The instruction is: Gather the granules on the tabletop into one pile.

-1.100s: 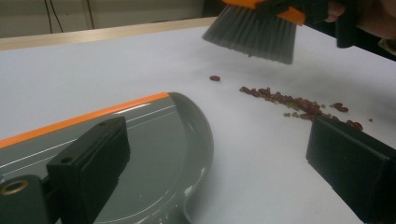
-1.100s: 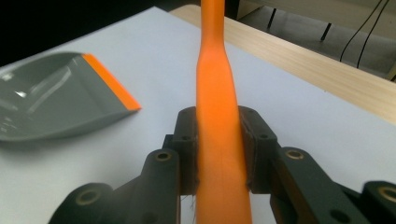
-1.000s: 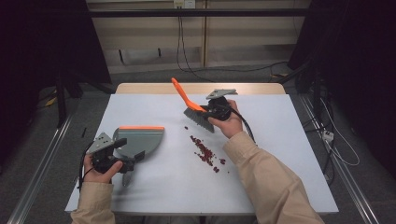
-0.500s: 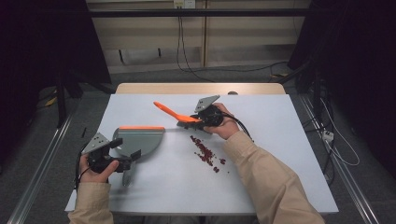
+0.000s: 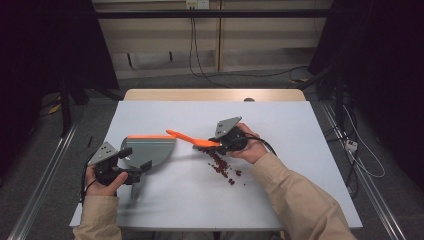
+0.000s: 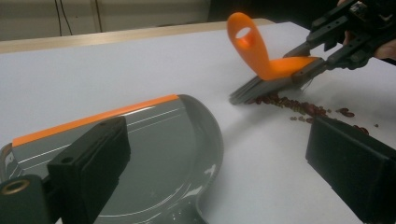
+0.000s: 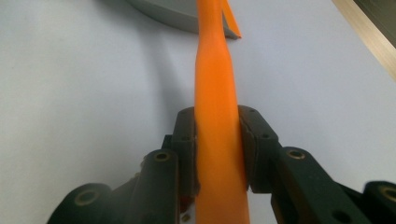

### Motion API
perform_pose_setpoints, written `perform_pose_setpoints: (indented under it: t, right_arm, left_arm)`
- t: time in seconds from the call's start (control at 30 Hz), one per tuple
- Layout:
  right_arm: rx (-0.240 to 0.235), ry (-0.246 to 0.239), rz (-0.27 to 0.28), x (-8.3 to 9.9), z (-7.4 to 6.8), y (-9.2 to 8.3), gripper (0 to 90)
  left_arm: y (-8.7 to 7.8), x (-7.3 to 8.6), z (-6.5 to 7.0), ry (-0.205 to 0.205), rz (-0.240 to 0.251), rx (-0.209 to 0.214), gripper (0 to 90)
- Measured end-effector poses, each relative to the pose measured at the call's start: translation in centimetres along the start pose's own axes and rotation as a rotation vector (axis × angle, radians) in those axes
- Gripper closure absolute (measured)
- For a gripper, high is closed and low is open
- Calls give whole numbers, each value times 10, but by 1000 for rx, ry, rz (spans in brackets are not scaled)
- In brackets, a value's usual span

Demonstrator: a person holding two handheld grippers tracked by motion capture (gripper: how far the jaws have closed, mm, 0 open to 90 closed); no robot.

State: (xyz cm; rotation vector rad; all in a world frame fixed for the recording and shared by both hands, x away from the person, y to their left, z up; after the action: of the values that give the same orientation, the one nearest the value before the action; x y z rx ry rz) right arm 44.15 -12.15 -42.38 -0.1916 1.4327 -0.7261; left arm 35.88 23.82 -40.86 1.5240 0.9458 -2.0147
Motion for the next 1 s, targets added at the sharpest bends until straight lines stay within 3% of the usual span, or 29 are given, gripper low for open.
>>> perform_pose_setpoints:
  t: [0.23,0.3,0.4,0.5,1.0]
  right_arm:
    - [-11,2,7,4,-12,-10,704]
    - [-12,1,10,4,-14,-12,705]
    - [-21,7,10,5,-14,-13,704]
    - [-16,36,5,3,-15,-14,706]
    - [26,45,-15,4,-26,-23,707]
  left_arm:
    - [1,0,3,5,-1,8,61]
    - [1,0,4,-10,9,23,61]
    - [2,-2,6,11,-1,36,61]
    - [4,-2,6,1,7,35,61]
    - [10,0,13,7,-2,64,61]
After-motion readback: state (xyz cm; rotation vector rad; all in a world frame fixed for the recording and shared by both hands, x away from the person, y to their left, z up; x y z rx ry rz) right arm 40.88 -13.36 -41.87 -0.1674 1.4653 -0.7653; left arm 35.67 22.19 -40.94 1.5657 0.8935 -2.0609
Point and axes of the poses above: each handheld gripper's, and its own axes: y roughly forward along the jaws, x roughly out of its underside, z roughly to its right, the point moved 1 cm from there along y, roughly forward along the jaws, and after that the axes turned 10 degrees about z, right-handed, at the moved point
